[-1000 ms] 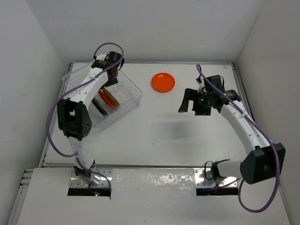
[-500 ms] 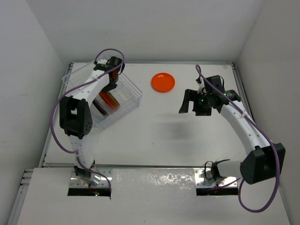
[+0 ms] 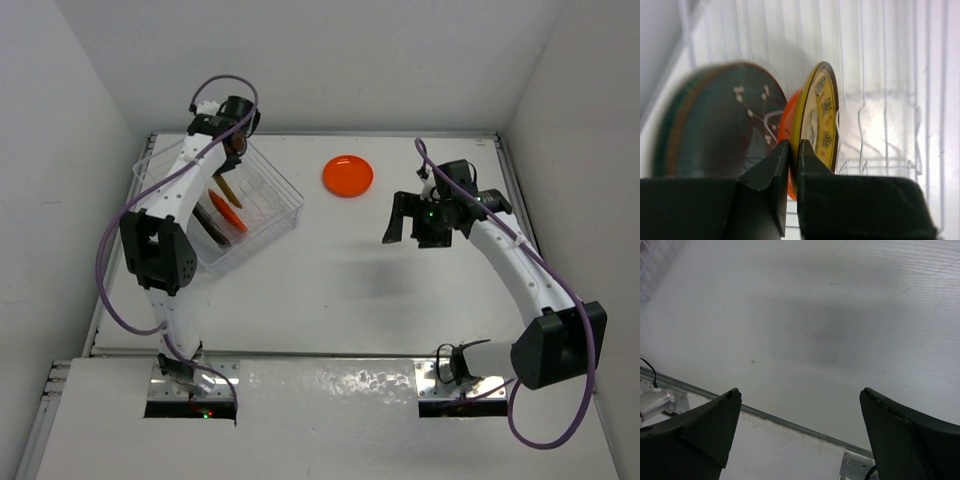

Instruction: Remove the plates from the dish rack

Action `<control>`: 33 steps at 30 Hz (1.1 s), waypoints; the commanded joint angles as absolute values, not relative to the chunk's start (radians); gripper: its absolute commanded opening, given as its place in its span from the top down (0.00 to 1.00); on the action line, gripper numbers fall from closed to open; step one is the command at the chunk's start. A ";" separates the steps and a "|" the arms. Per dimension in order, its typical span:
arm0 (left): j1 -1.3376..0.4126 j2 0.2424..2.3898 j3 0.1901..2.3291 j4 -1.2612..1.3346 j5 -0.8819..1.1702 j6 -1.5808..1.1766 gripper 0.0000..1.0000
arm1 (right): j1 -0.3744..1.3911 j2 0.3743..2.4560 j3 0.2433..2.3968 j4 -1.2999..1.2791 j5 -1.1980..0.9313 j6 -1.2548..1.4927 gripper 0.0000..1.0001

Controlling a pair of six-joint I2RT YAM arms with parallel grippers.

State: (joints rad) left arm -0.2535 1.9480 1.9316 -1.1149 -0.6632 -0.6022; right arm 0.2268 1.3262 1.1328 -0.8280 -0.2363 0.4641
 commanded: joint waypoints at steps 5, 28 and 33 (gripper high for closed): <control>-0.262 1.622 1.883 -0.806 -0.619 -0.551 1.00 | 0.232 1.344 1.190 -0.821 -0.235 0.453 0.01; -0.340 2.358 2.212 -0.248 0.097 -0.580 1.00 | 0.221 1.212 1.206 -0.890 -0.160 0.474 0.01; -0.379 2.410 2.210 -0.274 0.094 -0.558 0.99 | 0.219 1.216 1.200 -0.885 -0.161 0.477 0.01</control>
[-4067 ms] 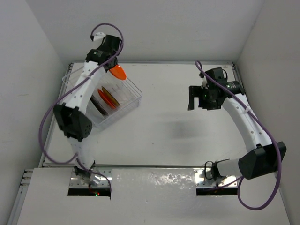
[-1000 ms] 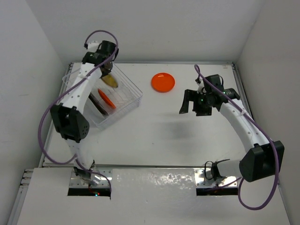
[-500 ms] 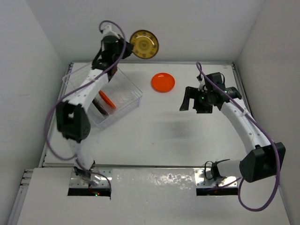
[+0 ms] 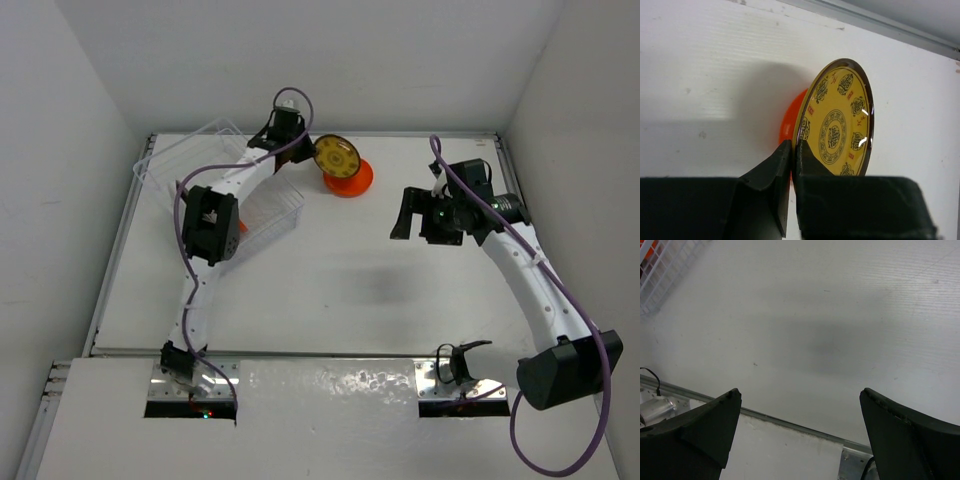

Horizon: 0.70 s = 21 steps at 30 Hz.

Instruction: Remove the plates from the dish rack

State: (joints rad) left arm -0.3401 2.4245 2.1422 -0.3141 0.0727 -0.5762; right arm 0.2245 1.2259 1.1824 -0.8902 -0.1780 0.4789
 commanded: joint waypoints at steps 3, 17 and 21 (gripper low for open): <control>-0.391 2.425 2.206 -0.304 0.083 -0.551 0.74 | 0.219 1.223 1.198 -0.882 -0.164 0.483 0.01; -0.376 2.174 2.317 -0.829 -0.490 -0.665 0.00 | 0.219 1.247 1.164 -0.835 -0.178 0.485 0.01; -0.310 1.994 2.110 -0.998 -0.633 -0.759 0.00 | 0.219 1.261 1.129 -0.805 -0.210 0.491 0.01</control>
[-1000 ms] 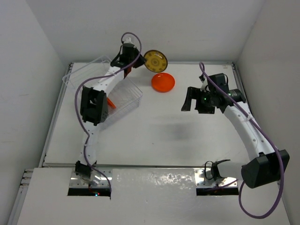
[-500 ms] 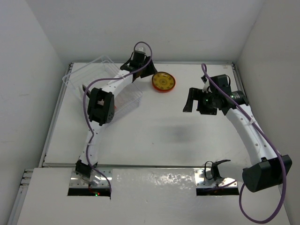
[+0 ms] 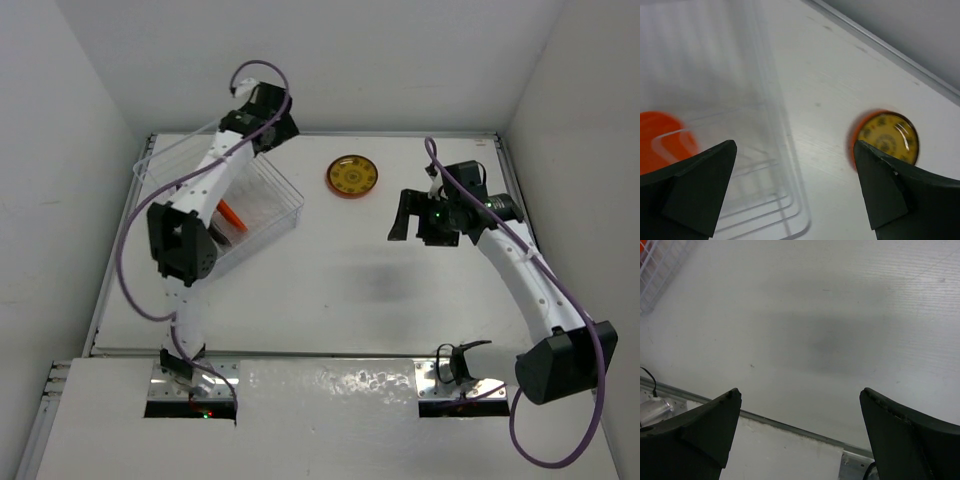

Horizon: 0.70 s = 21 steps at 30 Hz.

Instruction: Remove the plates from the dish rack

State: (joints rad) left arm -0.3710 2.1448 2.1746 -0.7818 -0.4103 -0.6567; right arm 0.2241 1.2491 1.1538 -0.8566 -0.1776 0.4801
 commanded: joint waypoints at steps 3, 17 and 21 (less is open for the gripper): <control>-0.266 1.953 1.996 -1.095 -0.676 -0.778 0.05 | 0.221 1.269 1.111 -0.788 -0.225 0.491 0.01; -0.219 1.858 1.634 -0.922 -0.598 -0.722 0.45 | 0.230 1.305 1.091 -0.770 -0.262 0.486 0.01; -0.219 1.859 1.611 -0.939 -0.604 -0.742 0.62 | 0.232 1.289 1.074 -0.778 -0.255 0.483 0.01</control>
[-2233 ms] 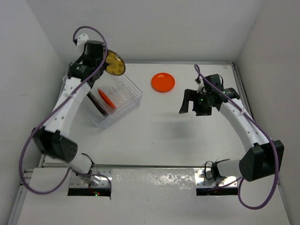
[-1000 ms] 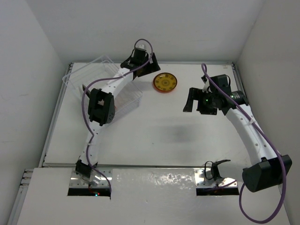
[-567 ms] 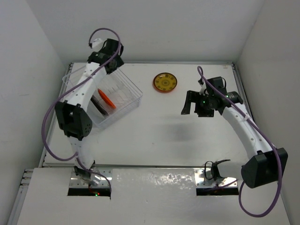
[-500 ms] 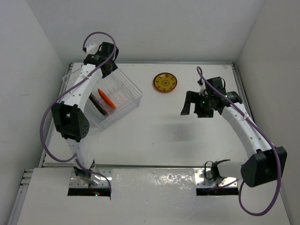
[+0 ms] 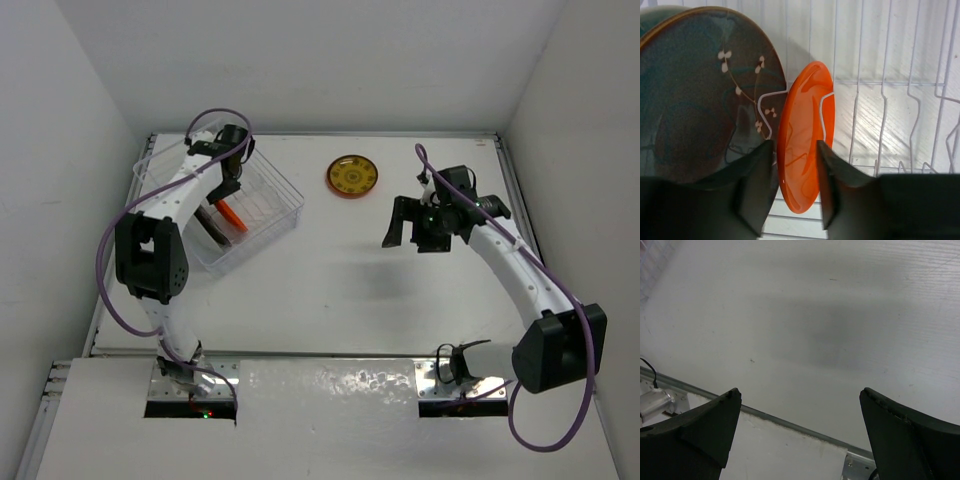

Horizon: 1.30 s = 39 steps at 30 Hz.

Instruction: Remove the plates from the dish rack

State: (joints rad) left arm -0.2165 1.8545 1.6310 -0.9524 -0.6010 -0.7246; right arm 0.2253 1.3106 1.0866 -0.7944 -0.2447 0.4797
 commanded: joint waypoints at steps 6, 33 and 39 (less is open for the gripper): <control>-0.219 1.822 1.612 -0.950 -0.606 -0.732 0.89 | 0.230 1.266 1.062 -0.788 -0.236 0.482 0.01; -0.322 1.873 1.813 -0.155 0.069 -0.580 1.00 | 0.218 1.192 1.153 -0.749 -0.130 0.635 0.01; -0.357 2.323 2.328 -0.343 0.146 -0.590 0.99 | 0.204 1.157 1.169 -0.802 -0.138 0.624 0.01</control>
